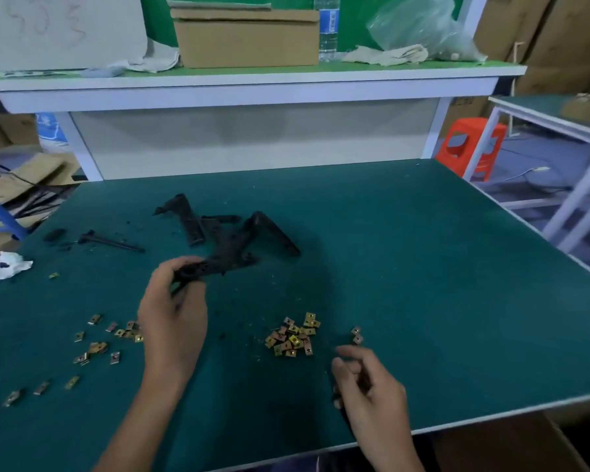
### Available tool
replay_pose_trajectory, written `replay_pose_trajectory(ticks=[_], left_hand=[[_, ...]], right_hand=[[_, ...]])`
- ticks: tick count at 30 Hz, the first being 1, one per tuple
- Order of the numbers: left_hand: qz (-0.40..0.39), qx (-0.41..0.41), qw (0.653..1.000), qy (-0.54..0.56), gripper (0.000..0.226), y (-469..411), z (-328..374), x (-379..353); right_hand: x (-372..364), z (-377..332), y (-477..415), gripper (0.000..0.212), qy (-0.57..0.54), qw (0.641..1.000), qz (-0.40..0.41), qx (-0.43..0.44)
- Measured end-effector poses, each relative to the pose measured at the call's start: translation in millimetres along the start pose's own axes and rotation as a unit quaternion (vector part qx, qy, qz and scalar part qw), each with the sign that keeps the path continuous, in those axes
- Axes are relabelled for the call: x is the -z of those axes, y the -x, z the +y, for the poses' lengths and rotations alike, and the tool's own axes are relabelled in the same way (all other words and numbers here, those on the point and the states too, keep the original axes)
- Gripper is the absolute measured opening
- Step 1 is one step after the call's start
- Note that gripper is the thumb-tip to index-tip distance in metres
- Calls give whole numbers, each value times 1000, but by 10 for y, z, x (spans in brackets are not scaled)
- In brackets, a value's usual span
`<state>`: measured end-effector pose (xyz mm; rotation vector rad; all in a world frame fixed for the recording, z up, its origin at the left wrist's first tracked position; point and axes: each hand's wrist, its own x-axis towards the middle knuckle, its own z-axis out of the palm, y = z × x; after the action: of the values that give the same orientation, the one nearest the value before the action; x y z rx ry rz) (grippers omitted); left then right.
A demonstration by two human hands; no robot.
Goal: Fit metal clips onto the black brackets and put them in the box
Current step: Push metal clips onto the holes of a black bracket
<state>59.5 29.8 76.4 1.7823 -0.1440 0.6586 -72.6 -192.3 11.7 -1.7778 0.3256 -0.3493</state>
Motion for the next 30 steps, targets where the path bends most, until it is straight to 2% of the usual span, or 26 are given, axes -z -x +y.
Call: replay_pose_trajectory(ticks=[2,5,7,8,10,12,13,15,17,19,21,26,30], left_hand=[[-78,32,990,110,39,201,169,-15],[-193,109,951,214,57,565,217,-107],[-243,144,930,236,64,768,198,-185],[-266,150,922,238,63,837,200,-227],[-315,128,923,181,62,909,207,-282],[-335,69,939,47,68,946,128,-328],[-324,10,944,-53,60,958,62,-348],[-315,-73,921,-216,35,1022,-38,-390],[-328,-80,893,-296,30,1055,-70,-424],[-296,-116,902,-292,21,1072,-88,-449],[-266,-153,907,-289,28,1079,-88,-451],[-260,-134,906,-306,30,1073,-85,-429],[-281,-124,897,-317,62,1092,-127,-411]], right_hand=[[-2,-49,12,13,-8,1000,-16,3],[-36,-158,18,40,-47,997,-61,-24],[-74,-234,9,43,-164,981,-78,-74],[-85,-255,-1,38,-229,966,-76,-97],[-84,-240,-36,30,-292,946,-60,-127],[-59,-204,-77,35,-307,941,-37,-140],[-49,-185,-94,37,-312,939,-17,-142],[-45,-139,-118,37,-335,931,17,-144],[-53,-107,-128,33,-353,924,34,-142],[-58,-97,-123,32,-351,925,36,-143],[-60,-124,-100,36,-338,930,30,-140],[-80,-161,-68,37,-309,943,13,-120],[-101,-160,-58,38,-300,947,12,-115]])
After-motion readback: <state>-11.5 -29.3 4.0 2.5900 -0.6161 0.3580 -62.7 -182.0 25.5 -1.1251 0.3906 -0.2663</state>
